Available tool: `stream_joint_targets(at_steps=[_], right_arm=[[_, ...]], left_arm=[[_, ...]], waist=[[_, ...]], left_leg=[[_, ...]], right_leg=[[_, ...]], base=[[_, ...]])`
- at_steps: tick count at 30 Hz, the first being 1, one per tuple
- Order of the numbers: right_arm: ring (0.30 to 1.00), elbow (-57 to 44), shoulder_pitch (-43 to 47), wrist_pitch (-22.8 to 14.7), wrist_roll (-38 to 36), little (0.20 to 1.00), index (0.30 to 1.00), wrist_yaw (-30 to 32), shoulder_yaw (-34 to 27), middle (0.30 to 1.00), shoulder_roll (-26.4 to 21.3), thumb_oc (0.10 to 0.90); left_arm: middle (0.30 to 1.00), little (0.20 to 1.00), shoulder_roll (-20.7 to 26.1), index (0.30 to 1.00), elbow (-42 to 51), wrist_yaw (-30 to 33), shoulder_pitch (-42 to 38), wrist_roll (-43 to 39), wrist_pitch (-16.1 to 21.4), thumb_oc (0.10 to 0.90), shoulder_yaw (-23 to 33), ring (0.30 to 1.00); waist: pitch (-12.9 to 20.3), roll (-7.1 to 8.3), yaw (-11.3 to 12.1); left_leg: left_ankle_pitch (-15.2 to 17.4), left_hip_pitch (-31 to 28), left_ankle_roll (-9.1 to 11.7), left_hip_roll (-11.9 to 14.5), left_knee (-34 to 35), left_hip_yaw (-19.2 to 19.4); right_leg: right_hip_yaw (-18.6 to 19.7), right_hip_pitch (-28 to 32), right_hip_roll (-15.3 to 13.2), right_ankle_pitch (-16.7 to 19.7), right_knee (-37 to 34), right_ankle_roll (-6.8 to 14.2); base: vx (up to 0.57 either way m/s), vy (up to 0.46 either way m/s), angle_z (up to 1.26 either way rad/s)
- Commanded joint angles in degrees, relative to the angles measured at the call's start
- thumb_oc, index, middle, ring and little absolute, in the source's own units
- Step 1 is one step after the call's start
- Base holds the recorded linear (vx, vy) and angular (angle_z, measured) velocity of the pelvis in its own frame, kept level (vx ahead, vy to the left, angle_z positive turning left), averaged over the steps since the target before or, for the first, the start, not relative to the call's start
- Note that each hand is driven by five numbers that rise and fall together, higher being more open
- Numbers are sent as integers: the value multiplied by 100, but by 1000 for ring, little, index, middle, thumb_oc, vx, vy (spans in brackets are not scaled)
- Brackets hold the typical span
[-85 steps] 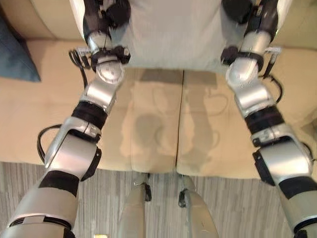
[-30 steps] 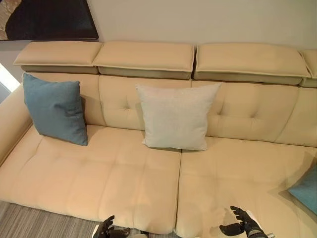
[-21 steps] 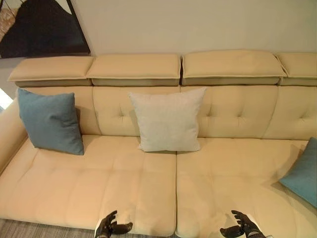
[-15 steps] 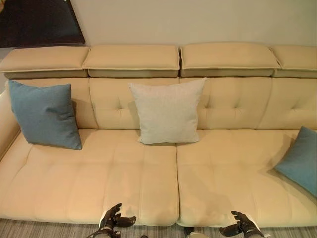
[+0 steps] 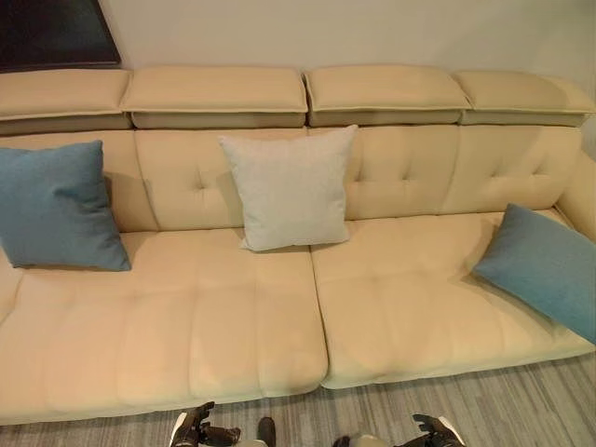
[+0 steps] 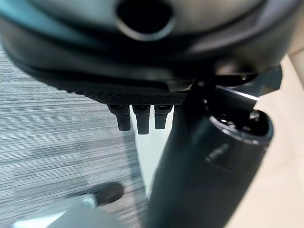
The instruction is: Pick up all the scattered cushions and arrange them neatly on the sofa.
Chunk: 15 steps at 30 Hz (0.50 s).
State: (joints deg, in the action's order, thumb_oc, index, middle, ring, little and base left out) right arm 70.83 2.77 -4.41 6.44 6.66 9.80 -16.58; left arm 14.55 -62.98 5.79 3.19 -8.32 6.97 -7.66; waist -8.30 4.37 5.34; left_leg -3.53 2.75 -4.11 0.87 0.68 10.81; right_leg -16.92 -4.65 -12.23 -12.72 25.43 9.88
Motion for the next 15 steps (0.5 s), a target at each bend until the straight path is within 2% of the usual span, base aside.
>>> stream_joint_targets(at_steps=[1, 4, 10, 13, 14, 15], right_arm=[[900, -205, 118, -50, -5, 900, 900, 219, 115, 900, -322, 800], [900, -250, 150, -74, -130, 900, 900, 239, 180, 900, -341, 800], [900, -243, 72, -86, -261, 900, 900, 274, 89, 900, -355, 800], [900, -106, 61, -64, -299, 900, 900, 376, 71, 900, -331, 800], [900, -86, 169, -157, -267, 900, 900, 557, 125, 900, -266, 800], [900, -83, 171, -159, -267, 900, 900, 558, 125, 900, -264, 800]], left_arm=[[900, 900, -61, 900, 71, 58, -334, 164, 121, 800, 58, 900], [900, 900, -107, 900, 44, 79, -406, 237, 121, 800, -36, 900], [900, 900, -194, 900, 47, 31, -496, 348, 75, 800, -193, 900], [900, 900, -287, 900, 26, 59, -621, 294, 76, 800, -318, 900], [900, 900, -330, 900, -13, 88, -604, 271, 97, 800, -394, 900], [900, 900, -329, 900, -13, 88, -604, 271, 97, 800, -393, 900]], waist=[[89, -12, 91], [66, -54, -82], [-20, -146, -268], [-149, -160, -201], [-140, -176, -63], [-141, -175, -67]], left_leg=[[947, 57, 259, -178, -434, -703], [840, 41, 380, -82, -366, -654], [763, 18, 512, 2, -395, -672], [726, 142, 665, -98, -529, -1417], [745, 222, 714, -197, -533, -2044], [746, 223, 713, -198, -536, -2048]], right_leg=[[52, 532, 304, 705, -1633, -177], [368, 666, 562, 761, -2327, -265], [379, 788, 664, 844, -2650, -336], [520, 763, 709, 897, -2718, -384], [626, 738, 704, 926, -2717, -393], [623, 740, 704, 924, -2716, -393]], base=[[-30, -192, -104], [-27, -193, -63], [-21, -73, -12], [-73, -2, -21], [-15, 15, -52], [-12, 65, -63]])
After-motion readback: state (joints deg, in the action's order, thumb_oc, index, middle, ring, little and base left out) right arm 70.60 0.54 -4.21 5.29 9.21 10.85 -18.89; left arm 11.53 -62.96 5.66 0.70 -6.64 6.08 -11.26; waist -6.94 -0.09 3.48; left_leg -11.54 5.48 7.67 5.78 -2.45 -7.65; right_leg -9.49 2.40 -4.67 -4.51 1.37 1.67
